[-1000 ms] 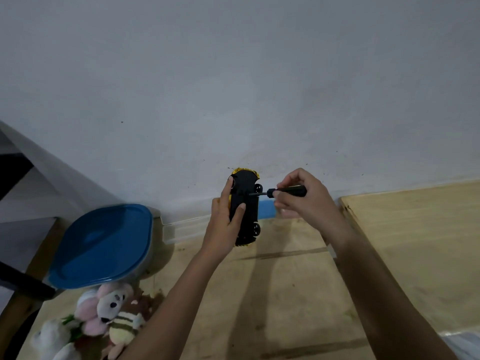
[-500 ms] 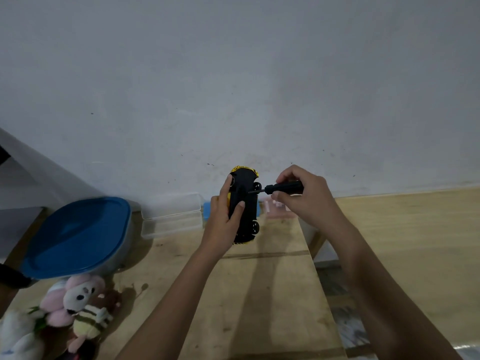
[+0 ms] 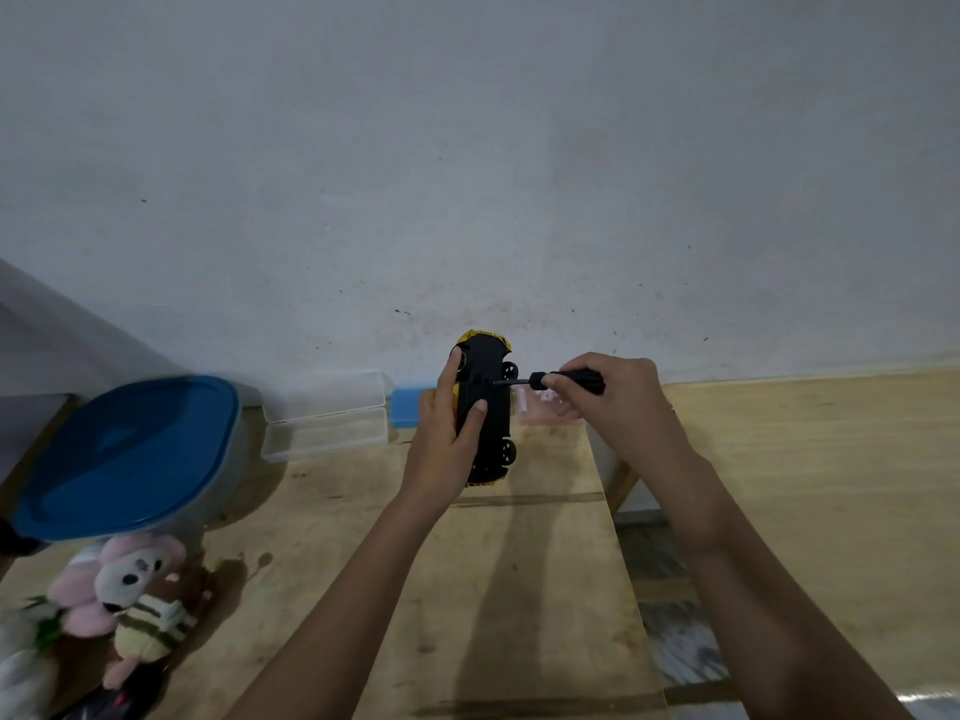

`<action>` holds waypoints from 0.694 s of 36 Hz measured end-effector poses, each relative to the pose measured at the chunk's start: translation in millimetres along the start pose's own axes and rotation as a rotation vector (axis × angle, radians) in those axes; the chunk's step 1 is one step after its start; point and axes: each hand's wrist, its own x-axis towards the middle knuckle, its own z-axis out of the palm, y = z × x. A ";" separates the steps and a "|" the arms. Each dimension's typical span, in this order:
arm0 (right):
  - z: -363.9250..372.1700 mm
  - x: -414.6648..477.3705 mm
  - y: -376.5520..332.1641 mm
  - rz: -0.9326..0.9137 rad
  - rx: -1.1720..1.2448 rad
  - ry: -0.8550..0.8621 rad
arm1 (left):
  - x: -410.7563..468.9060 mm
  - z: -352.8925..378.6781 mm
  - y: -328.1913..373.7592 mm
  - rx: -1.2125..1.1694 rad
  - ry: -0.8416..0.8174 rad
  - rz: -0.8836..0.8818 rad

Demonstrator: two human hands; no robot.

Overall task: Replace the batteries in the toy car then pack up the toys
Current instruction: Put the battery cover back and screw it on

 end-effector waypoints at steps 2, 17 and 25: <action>-0.4 0.2 4.3 0.041 0.001 -0.011 | 0.2 2.0 -0.2 0.008 -0.007 0.009; -0.6 4.5 15.9 -0.058 -0.012 -0.034 | 3.6 4.7 4.4 0.006 -0.033 -0.009; 0.5 -4.3 20.0 -0.014 -0.032 -0.050 | 0.6 6.0 -10.4 0.049 -0.056 -0.103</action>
